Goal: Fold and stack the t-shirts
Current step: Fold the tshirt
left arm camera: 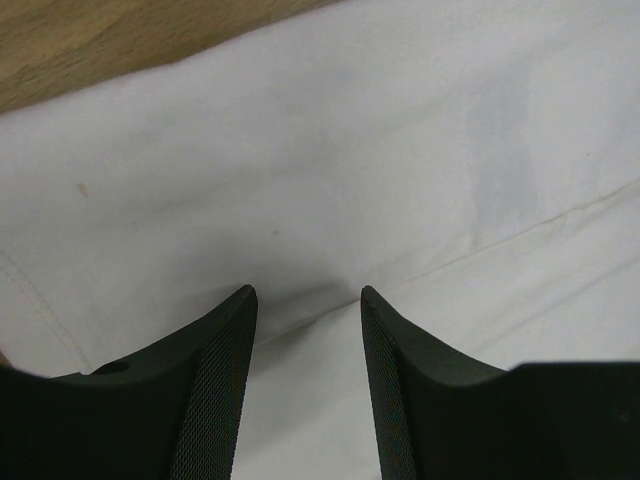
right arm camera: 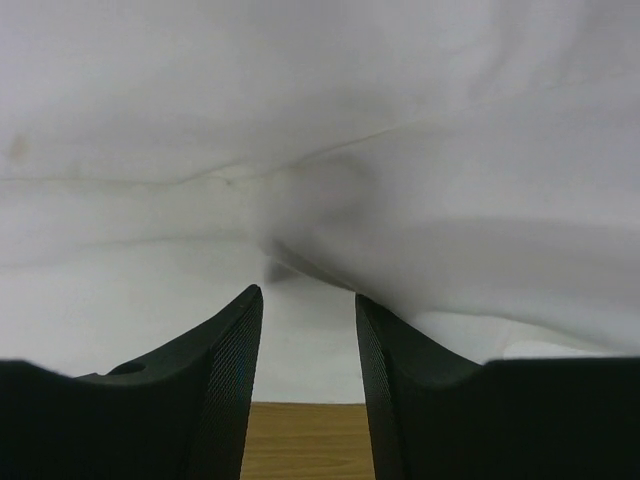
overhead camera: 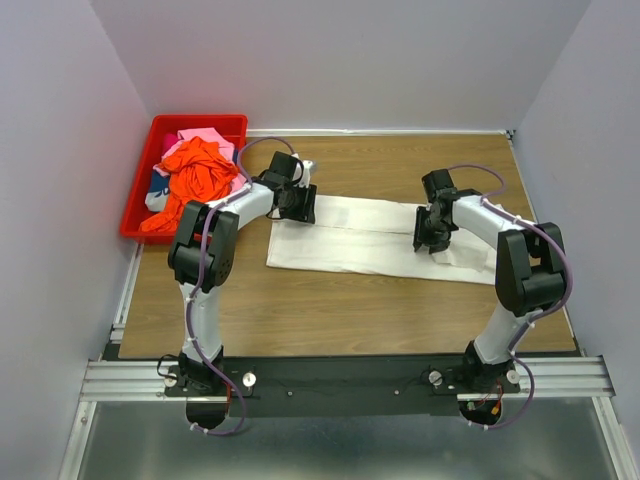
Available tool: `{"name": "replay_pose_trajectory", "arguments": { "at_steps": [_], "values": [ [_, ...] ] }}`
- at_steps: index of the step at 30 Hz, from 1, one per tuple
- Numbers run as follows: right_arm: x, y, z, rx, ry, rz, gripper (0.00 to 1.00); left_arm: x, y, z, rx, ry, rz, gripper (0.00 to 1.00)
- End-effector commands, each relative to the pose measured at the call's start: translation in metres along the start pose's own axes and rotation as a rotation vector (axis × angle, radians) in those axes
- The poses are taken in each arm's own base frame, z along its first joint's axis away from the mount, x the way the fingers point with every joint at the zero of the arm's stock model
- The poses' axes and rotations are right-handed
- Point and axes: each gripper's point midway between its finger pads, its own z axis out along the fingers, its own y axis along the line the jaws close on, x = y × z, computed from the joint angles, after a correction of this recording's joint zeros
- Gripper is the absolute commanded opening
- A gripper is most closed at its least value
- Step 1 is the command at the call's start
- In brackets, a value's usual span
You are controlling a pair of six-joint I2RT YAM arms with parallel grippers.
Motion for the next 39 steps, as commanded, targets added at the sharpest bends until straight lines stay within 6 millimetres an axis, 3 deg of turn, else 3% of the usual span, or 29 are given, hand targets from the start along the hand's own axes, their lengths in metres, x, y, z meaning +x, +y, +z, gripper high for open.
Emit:
{"name": "replay_pose_trajectory", "arguments": {
  "at_steps": [1, 6, 11, 22, 29, 39],
  "values": [
    [-0.013, -0.032, -0.005, 0.181, -0.056, 0.012, 0.5, 0.005, -0.003, -0.008, -0.002, 0.012, -0.002, 0.54],
    [-0.02, -0.052, -0.012, 0.274, -0.085, 0.001, 0.52, 0.006, -0.004, -0.008, 0.0, 0.014, -0.003, 0.54],
    [-0.024, -0.054, -0.014, 0.285, -0.095, -0.01, 0.53, 0.007, -0.003, -0.008, -0.002, 0.015, -0.002, 0.54],
    [-0.004, -0.059, -0.007, 0.288, -0.046, -0.013, 0.38, 0.008, -0.003, -0.008, -0.002, 0.015, -0.003, 0.54],
    [0.006, -0.062, -0.002, 0.293, -0.03, -0.017, 0.34, 0.008, -0.004, -0.007, 0.003, 0.014, -0.003, 0.54],
    [-0.011, -0.056, 0.008, 0.274, -0.065, -0.02, 0.31, 0.006, -0.004, -0.009, 0.002, 0.01, -0.003, 0.54]
  ]
}}
